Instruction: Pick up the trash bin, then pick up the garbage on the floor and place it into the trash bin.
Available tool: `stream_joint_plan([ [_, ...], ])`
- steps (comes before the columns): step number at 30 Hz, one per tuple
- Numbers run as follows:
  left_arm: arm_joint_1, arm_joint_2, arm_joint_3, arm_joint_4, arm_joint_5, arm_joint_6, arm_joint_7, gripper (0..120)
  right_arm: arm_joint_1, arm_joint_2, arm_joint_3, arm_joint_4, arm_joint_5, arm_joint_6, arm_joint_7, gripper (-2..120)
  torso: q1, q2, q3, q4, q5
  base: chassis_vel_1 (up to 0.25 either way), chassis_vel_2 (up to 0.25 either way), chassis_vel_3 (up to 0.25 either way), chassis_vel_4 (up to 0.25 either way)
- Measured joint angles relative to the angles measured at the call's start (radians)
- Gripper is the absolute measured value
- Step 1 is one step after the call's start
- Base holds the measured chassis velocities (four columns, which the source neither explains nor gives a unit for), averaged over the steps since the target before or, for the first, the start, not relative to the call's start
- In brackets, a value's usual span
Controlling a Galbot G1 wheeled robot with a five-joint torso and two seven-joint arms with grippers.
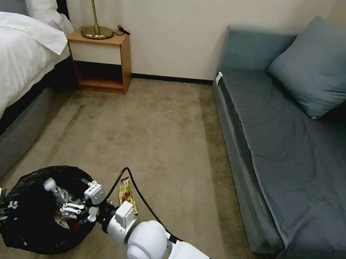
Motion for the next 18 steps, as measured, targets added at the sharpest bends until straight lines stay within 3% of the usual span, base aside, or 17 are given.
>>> stream_joint_plan([
  [6,-0.001,0.004,-0.013,0.003,-0.007,0.000,0.001,3,-0.035,-0.030,0.040,-0.005,-0.099,0.025,0.043,99,0.000,0.000,0.000,0.0000,0.0001,0.000,0.000,0.000,0.000],
  [12,-0.003,0.003,-0.045,0.023,-0.025,0.000,0.004,3,-0.162,-0.110,0.204,-0.007,-0.287,0.116,0.066,100,0.000,0.000,0.000,-0.0001,0.0003,0.000,0.000,0.000,0.000],
  [18,-0.002,-0.007,-0.065,0.035,-0.038,0.000,0.013,3,-0.264,-0.163,0.337,-0.006,-0.339,0.198,0.037,100,0.000,0.000,0.000,0.0000,0.0003,0.000,0.000,0.000,0.000],
])
